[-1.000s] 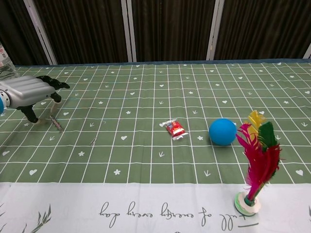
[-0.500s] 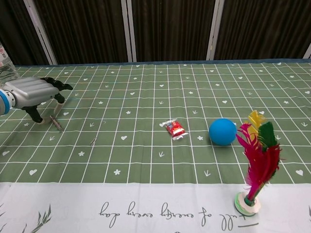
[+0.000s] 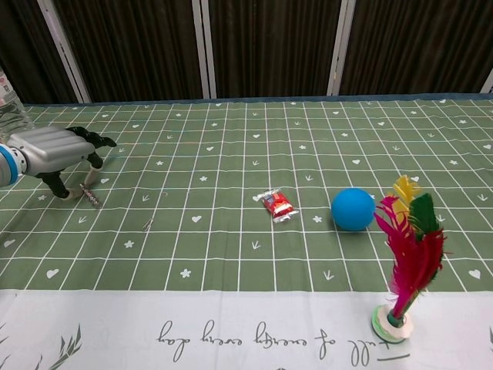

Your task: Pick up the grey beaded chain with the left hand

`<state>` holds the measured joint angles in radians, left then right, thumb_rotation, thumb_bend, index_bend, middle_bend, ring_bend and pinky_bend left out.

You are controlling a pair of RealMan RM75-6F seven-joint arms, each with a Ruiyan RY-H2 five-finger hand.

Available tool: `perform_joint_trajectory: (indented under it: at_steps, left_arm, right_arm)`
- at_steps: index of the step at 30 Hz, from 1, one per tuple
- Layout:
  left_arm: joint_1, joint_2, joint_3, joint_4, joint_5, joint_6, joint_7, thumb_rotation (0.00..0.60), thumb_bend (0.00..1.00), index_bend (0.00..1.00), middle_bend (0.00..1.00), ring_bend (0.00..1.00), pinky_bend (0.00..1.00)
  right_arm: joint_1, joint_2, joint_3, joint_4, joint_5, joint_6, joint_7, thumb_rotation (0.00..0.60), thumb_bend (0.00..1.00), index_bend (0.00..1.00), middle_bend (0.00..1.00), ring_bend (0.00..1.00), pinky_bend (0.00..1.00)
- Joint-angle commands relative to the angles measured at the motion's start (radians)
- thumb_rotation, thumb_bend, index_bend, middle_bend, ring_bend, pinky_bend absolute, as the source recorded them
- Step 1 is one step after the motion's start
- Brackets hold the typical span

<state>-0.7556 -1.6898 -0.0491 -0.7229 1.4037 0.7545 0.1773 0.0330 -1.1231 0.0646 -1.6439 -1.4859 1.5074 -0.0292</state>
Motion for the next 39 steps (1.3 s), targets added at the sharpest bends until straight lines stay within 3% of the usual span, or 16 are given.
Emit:
perform_joint_trajectory:
  at_steps: [1, 13, 23, 30, 39]
  left_arm:
    - [0.001, 0.001, -0.001, -0.001, -0.002, 0.0, 0.0, 0.6, 0.37, 0.53, 0.0, 0.0, 0.0]
    - [0.004, 0.024, -0.006, -0.036, 0.001, 0.035, 0.008, 0.6, 0.41, 0.56, 0.0, 0.0, 0.0]
    - [-0.01, 0.123, -0.031, -0.193, 0.046, 0.165, 0.085, 0.6, 0.41, 0.58, 0.0, 0.0, 0.0]
    - [-0.038, 0.205, -0.007, -0.322, 0.165, 0.272, 0.2, 0.6, 0.42, 0.59, 0.0, 0.0, 0.0]
    - [-0.098, 0.27, 0.072, -0.366, 0.403, 0.376, 0.358, 0.6, 0.41, 0.61, 0.0, 0.0, 0.0]
  right_arm:
    - [0.0, 0.0, 0.0, 0.0, 0.0, 0.0, -0.001, 0.6, 0.01, 0.07, 0.0, 0.0, 0.09]
    - [0.0, 0.0, 0.001, -0.001, 0.003, -0.001, -0.003, 0.6, 0.01, 0.07, 0.0, 0.0, 0.09]
    - [-0.002, 0.0, 0.0, 0.0, -0.003, 0.005, -0.004, 0.6, 0.01, 0.07, 0.0, 0.0, 0.09]
    - [-0.003, -0.001, 0.0, -0.001, -0.002, 0.006, -0.007, 0.6, 0.01, 0.07, 0.0, 0.0, 0.09]
    - [-0.003, -0.002, 0.002, 0.001, -0.002, 0.009, -0.007, 0.6, 0.0, 0.07, 0.0, 0.0, 0.09]
